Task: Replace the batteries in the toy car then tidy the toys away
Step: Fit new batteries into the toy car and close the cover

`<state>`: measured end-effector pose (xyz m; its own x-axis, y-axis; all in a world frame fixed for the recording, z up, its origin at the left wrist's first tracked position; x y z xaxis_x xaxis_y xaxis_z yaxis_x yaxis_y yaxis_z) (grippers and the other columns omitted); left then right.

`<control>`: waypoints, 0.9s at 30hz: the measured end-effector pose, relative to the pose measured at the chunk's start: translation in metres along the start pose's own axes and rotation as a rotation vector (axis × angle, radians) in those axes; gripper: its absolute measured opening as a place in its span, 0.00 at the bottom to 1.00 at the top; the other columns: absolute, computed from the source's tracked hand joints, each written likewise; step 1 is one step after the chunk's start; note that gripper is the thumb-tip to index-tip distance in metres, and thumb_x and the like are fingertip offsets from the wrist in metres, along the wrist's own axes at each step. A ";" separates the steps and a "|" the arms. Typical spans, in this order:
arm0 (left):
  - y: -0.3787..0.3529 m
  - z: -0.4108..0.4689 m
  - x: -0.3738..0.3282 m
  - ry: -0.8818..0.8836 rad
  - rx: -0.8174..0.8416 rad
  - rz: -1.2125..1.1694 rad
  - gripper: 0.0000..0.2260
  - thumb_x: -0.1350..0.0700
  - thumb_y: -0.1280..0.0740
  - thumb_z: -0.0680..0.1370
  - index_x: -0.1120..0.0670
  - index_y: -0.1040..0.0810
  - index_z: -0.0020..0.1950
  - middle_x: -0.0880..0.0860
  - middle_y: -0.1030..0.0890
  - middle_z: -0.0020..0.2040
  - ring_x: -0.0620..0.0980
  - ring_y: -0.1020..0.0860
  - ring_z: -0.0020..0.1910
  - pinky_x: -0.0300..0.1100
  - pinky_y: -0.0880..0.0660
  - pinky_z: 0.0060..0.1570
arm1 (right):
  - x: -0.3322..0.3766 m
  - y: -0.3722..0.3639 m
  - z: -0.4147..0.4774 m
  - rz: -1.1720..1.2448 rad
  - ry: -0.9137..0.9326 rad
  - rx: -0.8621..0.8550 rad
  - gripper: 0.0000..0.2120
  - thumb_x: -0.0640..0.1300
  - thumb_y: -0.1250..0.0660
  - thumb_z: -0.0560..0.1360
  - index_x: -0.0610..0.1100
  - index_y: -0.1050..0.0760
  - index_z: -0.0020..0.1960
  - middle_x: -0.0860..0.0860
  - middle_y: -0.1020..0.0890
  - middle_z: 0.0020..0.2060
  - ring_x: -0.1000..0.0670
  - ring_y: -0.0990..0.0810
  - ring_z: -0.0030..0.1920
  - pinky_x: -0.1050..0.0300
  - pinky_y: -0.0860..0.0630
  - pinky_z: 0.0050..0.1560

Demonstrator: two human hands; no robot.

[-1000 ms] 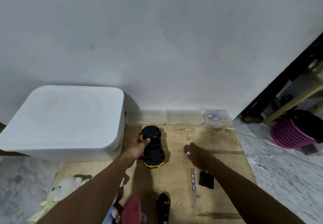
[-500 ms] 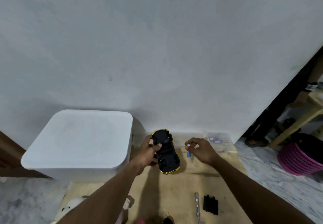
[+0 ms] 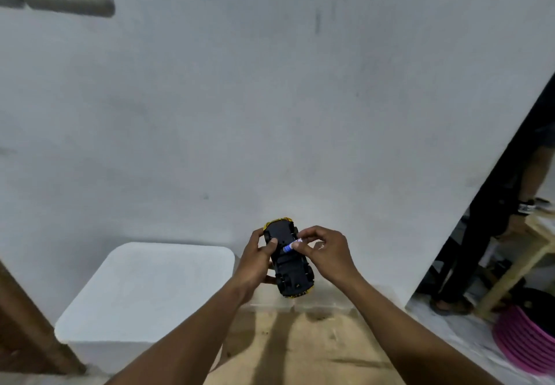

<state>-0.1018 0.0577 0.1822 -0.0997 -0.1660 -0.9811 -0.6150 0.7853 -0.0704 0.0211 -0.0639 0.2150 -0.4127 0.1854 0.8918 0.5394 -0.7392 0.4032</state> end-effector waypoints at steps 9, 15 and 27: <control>0.012 0.003 -0.028 -0.075 0.008 0.005 0.11 0.53 0.37 0.83 0.44 0.27 0.66 0.55 0.16 0.53 0.52 0.15 0.42 0.48 0.19 0.34 | 0.019 -0.006 -0.007 -0.181 0.093 -0.258 0.10 0.56 0.22 0.67 0.54 0.22 0.38 0.63 0.20 0.39 0.56 0.25 0.33 0.58 0.27 0.36; 0.016 0.010 -0.040 -0.105 0.033 0.066 0.14 0.54 0.37 0.83 0.45 0.27 0.68 0.56 0.16 0.51 0.51 0.15 0.41 0.47 0.19 0.33 | 0.022 -0.017 -0.009 -0.243 0.229 -0.295 0.12 0.56 0.24 0.71 0.58 0.26 0.35 0.58 0.22 0.40 0.53 0.26 0.30 0.56 0.28 0.33; 0.023 0.014 -0.041 -0.093 0.062 0.080 0.12 0.54 0.36 0.83 0.46 0.25 0.66 0.60 0.17 0.52 0.52 0.16 0.38 0.51 0.18 0.35 | 0.022 -0.020 0.000 -0.249 0.205 -0.188 0.09 0.50 0.25 0.71 0.58 0.25 0.39 0.59 0.23 0.41 0.54 0.25 0.34 0.65 0.29 0.35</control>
<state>-0.1004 0.0909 0.2182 -0.0717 -0.0481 -0.9963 -0.5579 0.8299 0.0001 0.0006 -0.0449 0.2265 -0.6633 0.2553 0.7035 0.2672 -0.7973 0.5413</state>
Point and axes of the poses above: each hand's wrist, its own z-axis towards the middle knuckle, its own y-axis out of the back of the hand, x = y × z, the point moved 4 cm from there along z, towards the middle knuckle
